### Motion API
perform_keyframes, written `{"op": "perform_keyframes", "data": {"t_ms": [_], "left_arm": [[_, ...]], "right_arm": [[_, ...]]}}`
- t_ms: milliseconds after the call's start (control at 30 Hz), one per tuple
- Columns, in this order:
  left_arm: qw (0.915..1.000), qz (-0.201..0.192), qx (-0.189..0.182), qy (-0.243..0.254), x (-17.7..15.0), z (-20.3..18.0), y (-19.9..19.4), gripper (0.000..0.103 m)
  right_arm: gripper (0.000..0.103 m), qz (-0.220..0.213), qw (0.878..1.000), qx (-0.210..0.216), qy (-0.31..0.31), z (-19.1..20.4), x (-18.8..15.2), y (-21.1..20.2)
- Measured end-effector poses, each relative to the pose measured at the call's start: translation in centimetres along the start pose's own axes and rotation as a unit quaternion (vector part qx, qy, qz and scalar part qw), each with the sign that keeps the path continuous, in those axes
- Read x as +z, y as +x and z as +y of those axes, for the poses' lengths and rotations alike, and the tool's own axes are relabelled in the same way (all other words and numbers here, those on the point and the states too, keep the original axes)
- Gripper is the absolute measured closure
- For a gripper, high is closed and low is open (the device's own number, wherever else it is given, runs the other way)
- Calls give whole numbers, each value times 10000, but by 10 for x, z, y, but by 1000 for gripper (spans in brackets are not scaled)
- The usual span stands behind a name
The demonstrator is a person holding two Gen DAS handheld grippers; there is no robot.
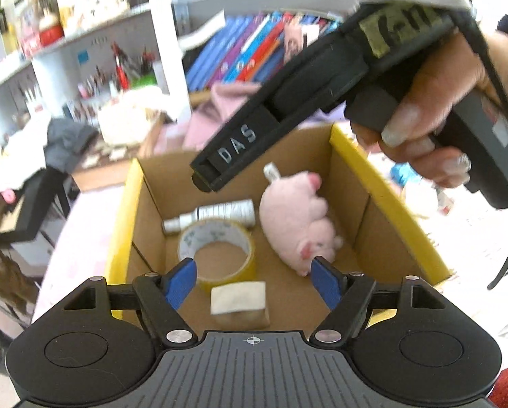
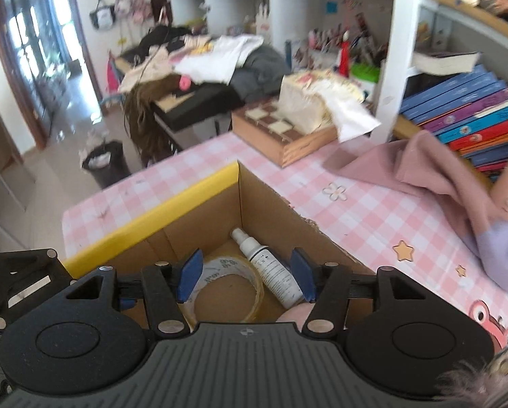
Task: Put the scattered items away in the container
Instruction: 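Lower the eraser and spray bottle into the box and open both tools, then lift both tools out of the yellow box and back away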
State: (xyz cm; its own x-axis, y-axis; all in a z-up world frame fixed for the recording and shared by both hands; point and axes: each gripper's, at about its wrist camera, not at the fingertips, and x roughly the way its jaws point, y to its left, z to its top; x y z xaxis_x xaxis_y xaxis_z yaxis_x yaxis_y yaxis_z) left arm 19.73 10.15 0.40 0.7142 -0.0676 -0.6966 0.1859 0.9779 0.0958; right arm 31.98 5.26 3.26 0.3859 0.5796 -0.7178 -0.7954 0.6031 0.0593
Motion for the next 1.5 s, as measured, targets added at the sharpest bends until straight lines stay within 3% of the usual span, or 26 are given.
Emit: {"op": "perform_keyframes", "data": {"t_ms": [400,767,1100,1500], "left_arm": [[9970,-748,197,-21,-13,-9,-66,22],[9905,-1291,396,-280,-45,-16,-126,19],[9879,-1389,475,-503,-80,-28,-155,14],[9862,-1427,711,-452,-116,-47,-166,13]], "right_arm": [[47,-779,9964,-300,151,43,-26,-76],[47,-1444,9801,-1237,574,69,-76,-147],[43,-1669,9679,-1766,643,107,-140,-196],[43,-1699,9516,-2345,1032,136,-213,-206]]}}
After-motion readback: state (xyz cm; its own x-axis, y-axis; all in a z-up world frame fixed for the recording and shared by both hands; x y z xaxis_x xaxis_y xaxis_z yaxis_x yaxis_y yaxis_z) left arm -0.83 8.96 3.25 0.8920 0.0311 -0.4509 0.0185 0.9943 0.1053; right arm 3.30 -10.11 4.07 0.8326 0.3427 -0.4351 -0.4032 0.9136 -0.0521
